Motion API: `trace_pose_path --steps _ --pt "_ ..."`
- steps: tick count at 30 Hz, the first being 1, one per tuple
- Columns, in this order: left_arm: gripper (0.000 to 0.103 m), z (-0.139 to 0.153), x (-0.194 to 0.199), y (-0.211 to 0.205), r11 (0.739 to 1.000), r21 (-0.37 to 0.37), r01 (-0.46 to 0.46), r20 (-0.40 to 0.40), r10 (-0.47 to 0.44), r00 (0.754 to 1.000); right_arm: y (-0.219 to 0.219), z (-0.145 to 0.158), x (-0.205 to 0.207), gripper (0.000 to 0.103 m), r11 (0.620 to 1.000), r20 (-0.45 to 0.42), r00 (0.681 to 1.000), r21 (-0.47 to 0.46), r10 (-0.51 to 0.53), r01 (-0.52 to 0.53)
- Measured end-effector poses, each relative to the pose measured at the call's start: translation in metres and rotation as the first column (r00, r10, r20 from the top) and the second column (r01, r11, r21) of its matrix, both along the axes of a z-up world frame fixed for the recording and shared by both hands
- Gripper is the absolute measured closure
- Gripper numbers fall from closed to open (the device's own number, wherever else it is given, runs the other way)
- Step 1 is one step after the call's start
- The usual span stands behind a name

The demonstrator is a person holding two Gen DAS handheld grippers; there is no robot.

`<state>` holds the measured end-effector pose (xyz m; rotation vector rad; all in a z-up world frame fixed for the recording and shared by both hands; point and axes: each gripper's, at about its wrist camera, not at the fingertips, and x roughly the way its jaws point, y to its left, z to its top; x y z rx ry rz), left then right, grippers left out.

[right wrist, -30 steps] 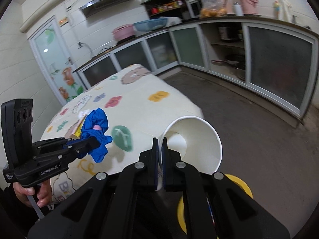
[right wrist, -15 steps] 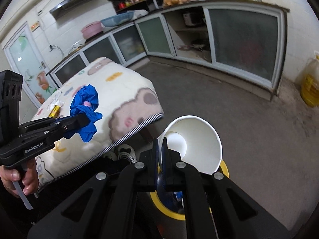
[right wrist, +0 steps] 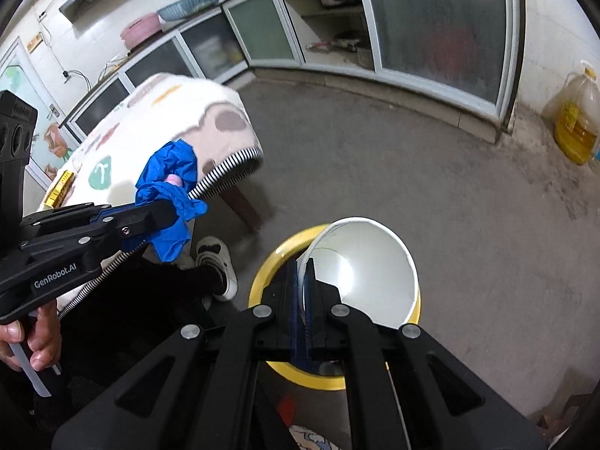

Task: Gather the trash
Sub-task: 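Carry the paper cup and glove in both tools over the bin, then open both tools to drop the cup and glove into the bin, then grasp the snack box with the right tool while the left tool grasps the white tissues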

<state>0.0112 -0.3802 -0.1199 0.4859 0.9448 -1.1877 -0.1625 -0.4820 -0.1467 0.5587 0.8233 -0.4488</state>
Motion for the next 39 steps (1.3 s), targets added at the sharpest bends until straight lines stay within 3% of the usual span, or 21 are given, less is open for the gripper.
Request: trace_pose_path --steps 8,10,11,12,13,14,15,17,21,27,33,36,37,39 --pt "0.093 -0.017 -0.004 -0.007 0.999 0.036 0.017 -0.015 -0.017 1.0 -0.009 -0.021 0.002 0.099 1.0 -0.055 0.998 0.014 -0.023 0.024" --pt "0.078 -0.018 -0.003 -0.007 0.999 0.038 0.013 -0.02 -0.012 1.0 -0.013 -0.027 0.003 0.098 0.999 -0.078 0.997 0.028 -0.024 0.026" --pt "0.056 -0.018 -0.002 -0.005 0.999 0.037 0.001 -0.018 0.0 1.0 -0.015 -0.031 0.004 0.096 0.999 -0.091 0.996 0.035 -0.025 0.029" --pt "0.023 -0.017 -0.002 -0.004 0.999 0.035 -0.016 -0.008 0.017 1.0 -0.017 -0.035 0.003 0.08 0.999 -0.11 0.993 0.034 -0.036 0.04" --pt "0.011 -0.014 0.0 0.0 0.998 0.021 -0.055 0.019 0.055 0.998 -0.019 -0.038 0.002 0.062 0.998 -0.128 0.99 0.028 -0.05 0.054" --pt "0.008 -0.011 0.001 0.003 0.997 0.004 -0.072 0.03 0.072 0.997 -0.022 -0.04 -0.001 0.028 0.997 -0.127 0.99 0.029 -0.063 0.067" --pt "0.008 -0.007 0.002 0.007 0.997 -0.012 -0.08 0.029 0.08 0.996 -0.024 -0.042 -0.006 0.027 0.995 -0.117 0.99 0.034 -0.085 0.089" --pt "0.008 0.001 0.008 0.014 0.996 -0.015 -0.084 0.005 0.084 0.996 -0.028 -0.047 -0.011 0.036 0.993 -0.147 0.984 0.048 -0.096 0.104" --pt "0.008 0.021 0.024 0.035 0.989 -0.068 -0.131 -0.017 0.13 0.991 -0.031 -0.042 -0.022 0.036 0.989 -0.138 0.981 0.034 -0.137 0.143" --pt "0.008 0.068 0.069 0.1 0.955 -0.177 -0.239 0.027 0.247 0.969 -0.019 0.002 -0.025 0.036 0.992 0.037 0.992 -0.042 -0.12 0.122" --pt "0.008 0.102 0.131 0.19 0.876 -0.245 -0.415 0.047 0.438 0.898 0.023 0.053 0.025 0.036 0.993 0.194 0.977 -0.086 0.093 -0.077" --pt "0.008 0.11 0.162 0.237 0.835 -0.257 -0.487 0.092 0.523 0.848 0.06 0.073 0.065 0.036 0.975 0.249 0.943 -0.081 0.219 -0.205" --pt "0.008 0.112 0.175 0.255 0.811 -0.257 -0.526 0.113 0.565 0.817 0.071 0.077 0.079 0.036 0.965 0.26 0.93 -0.081 0.261 -0.249" --pt "0.008 0.114 0.199 0.283 0.782 -0.254 -0.57 0.123 0.61 0.782 0.101 0.086 0.114 0.036 0.931 0.288 0.886 -0.073 0.363 -0.358"
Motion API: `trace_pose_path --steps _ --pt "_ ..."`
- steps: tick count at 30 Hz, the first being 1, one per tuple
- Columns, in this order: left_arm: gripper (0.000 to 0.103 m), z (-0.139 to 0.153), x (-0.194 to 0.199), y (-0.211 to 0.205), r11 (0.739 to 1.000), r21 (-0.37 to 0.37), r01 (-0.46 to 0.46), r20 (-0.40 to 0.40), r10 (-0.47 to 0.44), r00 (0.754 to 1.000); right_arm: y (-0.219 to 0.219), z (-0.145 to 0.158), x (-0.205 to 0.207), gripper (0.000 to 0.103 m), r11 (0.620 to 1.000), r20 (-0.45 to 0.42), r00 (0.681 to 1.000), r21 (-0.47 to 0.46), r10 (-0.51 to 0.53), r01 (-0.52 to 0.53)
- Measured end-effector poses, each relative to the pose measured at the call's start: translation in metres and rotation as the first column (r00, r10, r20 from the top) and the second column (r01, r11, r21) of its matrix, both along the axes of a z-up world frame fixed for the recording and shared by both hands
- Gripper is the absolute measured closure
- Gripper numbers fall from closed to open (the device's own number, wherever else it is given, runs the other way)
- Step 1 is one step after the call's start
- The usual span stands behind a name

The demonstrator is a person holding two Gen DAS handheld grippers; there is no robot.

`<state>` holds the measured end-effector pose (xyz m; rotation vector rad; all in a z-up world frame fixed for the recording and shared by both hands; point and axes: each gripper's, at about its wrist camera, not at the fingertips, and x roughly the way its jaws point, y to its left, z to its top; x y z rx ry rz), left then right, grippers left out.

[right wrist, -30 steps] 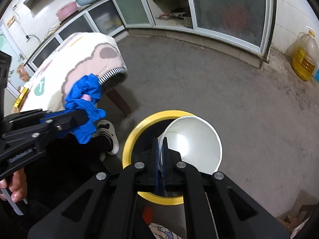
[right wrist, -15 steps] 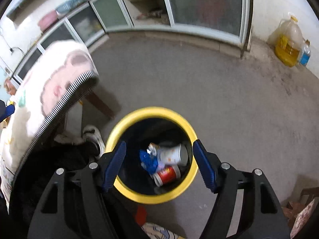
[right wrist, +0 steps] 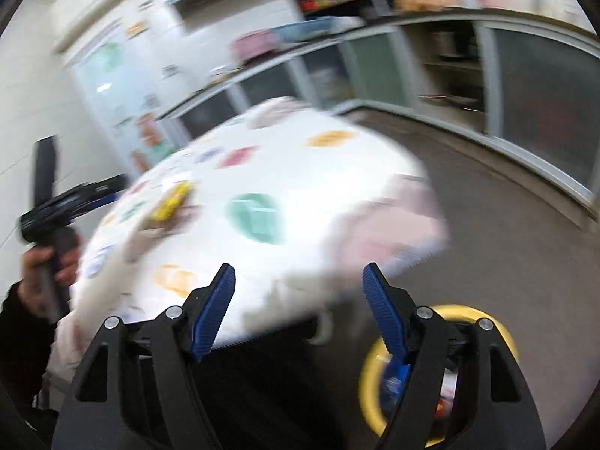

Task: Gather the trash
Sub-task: 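Grasp the snack box with the right tool while the left tool grasps the white tissues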

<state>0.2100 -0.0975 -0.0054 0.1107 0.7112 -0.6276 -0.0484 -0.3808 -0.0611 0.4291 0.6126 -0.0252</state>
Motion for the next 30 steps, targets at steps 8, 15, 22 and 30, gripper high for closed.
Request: trace_pose_path --steps 8,15,22,30 --pt "0.008 -0.003 0.079 0.041 0.995 -0.04 -0.088 -0.1 0.084 0.991 0.091 0.012 0.12 0.036 0.955 0.026 0.959 0.083 0.282 -0.284" --pt "0.008 -0.031 0.137 0.015 0.992 -0.026 -0.124 -0.18 0.118 0.977 0.127 0.008 0.181 0.036 0.939 0.005 0.943 0.092 0.333 -0.332" --pt "0.008 -0.05 0.178 -0.009 0.989 0.056 -0.136 -0.225 0.145 0.963 0.139 -0.004 0.221 0.036 0.938 -0.051 0.94 0.101 0.339 -0.332" --pt "0.008 -0.07 0.195 -0.02 0.988 0.088 -0.127 -0.276 0.147 0.95 0.15 -0.013 0.252 0.037 0.931 -0.091 0.93 0.119 0.356 -0.344"
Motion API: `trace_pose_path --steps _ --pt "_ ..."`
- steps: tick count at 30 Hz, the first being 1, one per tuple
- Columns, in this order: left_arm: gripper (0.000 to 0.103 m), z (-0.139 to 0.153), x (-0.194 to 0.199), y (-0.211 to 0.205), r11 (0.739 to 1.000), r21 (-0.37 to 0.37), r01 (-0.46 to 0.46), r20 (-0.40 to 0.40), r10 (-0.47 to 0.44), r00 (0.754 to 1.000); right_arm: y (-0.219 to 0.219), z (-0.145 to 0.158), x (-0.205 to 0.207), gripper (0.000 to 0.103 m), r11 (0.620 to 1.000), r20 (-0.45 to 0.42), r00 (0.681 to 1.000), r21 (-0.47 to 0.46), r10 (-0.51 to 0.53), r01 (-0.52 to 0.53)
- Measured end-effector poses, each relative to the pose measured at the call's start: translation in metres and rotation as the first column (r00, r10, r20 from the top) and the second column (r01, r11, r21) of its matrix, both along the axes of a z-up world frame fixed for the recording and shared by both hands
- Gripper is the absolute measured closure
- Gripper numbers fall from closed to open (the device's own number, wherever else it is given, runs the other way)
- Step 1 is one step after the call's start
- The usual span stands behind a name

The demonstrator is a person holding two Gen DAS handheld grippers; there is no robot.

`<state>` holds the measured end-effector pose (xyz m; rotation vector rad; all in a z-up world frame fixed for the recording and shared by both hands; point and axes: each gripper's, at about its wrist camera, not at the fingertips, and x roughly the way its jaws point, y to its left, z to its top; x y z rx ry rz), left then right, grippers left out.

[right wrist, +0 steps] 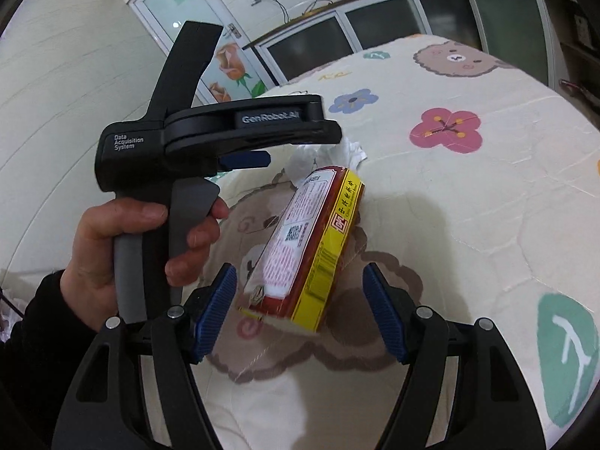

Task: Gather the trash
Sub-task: 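Grasp the snack box with the right tool while the left tool grasps the white tissues, then carry the snack box and tissues in both tools over the bin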

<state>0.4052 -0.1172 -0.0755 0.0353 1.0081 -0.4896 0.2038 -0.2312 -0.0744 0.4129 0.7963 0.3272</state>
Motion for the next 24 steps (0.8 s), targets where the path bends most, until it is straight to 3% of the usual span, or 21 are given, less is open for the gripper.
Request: trace_pose_path --steps 5,7,9,11,14,24 --pt "0.009 -0.009 0.005 -0.007 1.0 0.003 0.01 -0.011 -0.01 1.0 0.008 -0.004 0.013 0.05 0.999 -0.02 0.999 -0.011 0.034 -0.034" --pt "0.026 -0.011 0.006 -0.011 0.999 0.023 0.022 -0.004 -0.022 1.0 0.012 -0.006 0.016 0.059 0.999 -0.026 0.999 -0.013 0.047 -0.048" --pt "0.067 -0.015 0.008 -0.013 0.999 0.024 0.034 -0.023 -0.033 0.999 0.013 -0.007 0.018 0.07 0.998 -0.03 0.998 -0.009 0.059 -0.059" --pt "0.074 -0.017 0.01 -0.009 1.0 -0.002 0.023 -0.036 -0.023 0.999 0.014 -0.005 0.017 0.072 0.997 -0.021 0.997 -0.007 0.075 -0.075" --pt "0.077 -0.009 0.011 0.001 0.999 -0.043 0.001 -0.026 -0.002 1.0 0.013 -0.004 0.017 0.085 0.994 -0.025 0.994 0.032 0.104 -0.103" --pt "0.077 0.021 -0.01 0.029 0.993 -0.116 -0.008 0.013 0.01 1.0 -0.002 0.011 -0.008 0.087 0.991 -0.025 0.994 0.091 0.103 -0.1"
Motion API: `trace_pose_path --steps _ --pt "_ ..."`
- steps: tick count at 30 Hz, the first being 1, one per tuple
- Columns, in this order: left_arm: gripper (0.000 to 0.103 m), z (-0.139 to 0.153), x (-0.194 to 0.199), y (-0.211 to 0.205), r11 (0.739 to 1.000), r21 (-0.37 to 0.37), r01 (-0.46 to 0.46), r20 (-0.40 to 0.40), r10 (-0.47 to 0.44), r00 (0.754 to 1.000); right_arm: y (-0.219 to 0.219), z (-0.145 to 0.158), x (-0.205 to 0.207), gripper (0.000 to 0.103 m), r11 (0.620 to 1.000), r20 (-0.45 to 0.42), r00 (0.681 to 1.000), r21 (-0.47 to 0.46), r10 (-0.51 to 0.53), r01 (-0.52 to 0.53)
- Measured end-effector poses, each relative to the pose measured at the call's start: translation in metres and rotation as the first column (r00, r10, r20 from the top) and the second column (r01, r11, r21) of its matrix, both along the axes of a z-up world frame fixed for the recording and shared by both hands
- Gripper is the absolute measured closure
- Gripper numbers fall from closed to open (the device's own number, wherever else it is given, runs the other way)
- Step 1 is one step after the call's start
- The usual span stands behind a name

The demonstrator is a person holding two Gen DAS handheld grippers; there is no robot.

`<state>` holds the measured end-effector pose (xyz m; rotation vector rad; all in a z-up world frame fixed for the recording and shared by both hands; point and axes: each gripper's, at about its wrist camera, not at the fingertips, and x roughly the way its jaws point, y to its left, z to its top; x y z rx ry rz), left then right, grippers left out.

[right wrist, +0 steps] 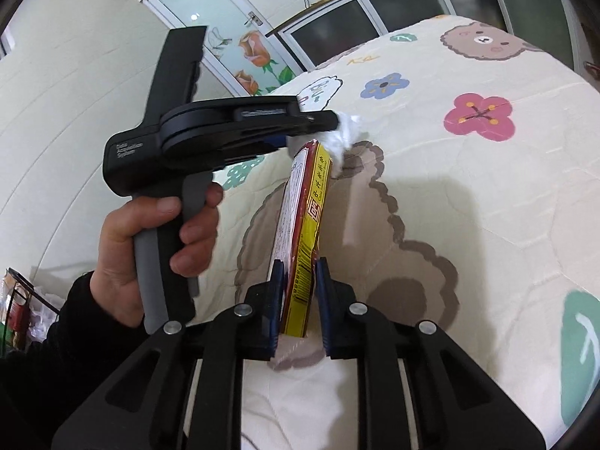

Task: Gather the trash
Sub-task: 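Carry the snack box and tissues in both tools over the bin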

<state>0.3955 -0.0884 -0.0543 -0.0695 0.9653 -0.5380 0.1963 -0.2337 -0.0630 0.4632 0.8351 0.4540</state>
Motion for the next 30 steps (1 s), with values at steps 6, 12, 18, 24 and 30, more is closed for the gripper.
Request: trace_pose_path --steps 6,12,18,24,30 --pt "0.077 0.025 -0.03 0.012 0.999 -0.028 0.019 0.058 -0.017 0.998 -0.018 0.011 -0.031 0.087 0.999 0.017 0.999 -0.024 -0.028 0.029" --pt "0.077 0.043 -0.066 0.01 0.997 -0.046 0.055 0.103 -0.05 0.993 -0.049 0.02 -0.072 0.087 0.992 0.03 0.993 -0.058 -0.114 0.116" --pt "0.076 0.049 -0.113 -0.013 0.99 -0.078 0.121 0.127 -0.11 0.986 -0.085 0.023 -0.112 0.087 0.974 0.038 0.977 -0.077 -0.211 0.213" --pt "0.076 0.045 -0.158 -0.054 0.972 -0.096 0.214 0.124 -0.202 0.972 -0.123 0.024 -0.163 0.087 0.94 0.049 0.945 -0.098 -0.324 0.327" --pt "0.076 0.038 -0.204 -0.11 0.936 -0.098 0.339 0.114 -0.328 0.938 -0.163 0.026 -0.217 0.087 0.889 0.061 0.896 -0.117 -0.439 0.443"
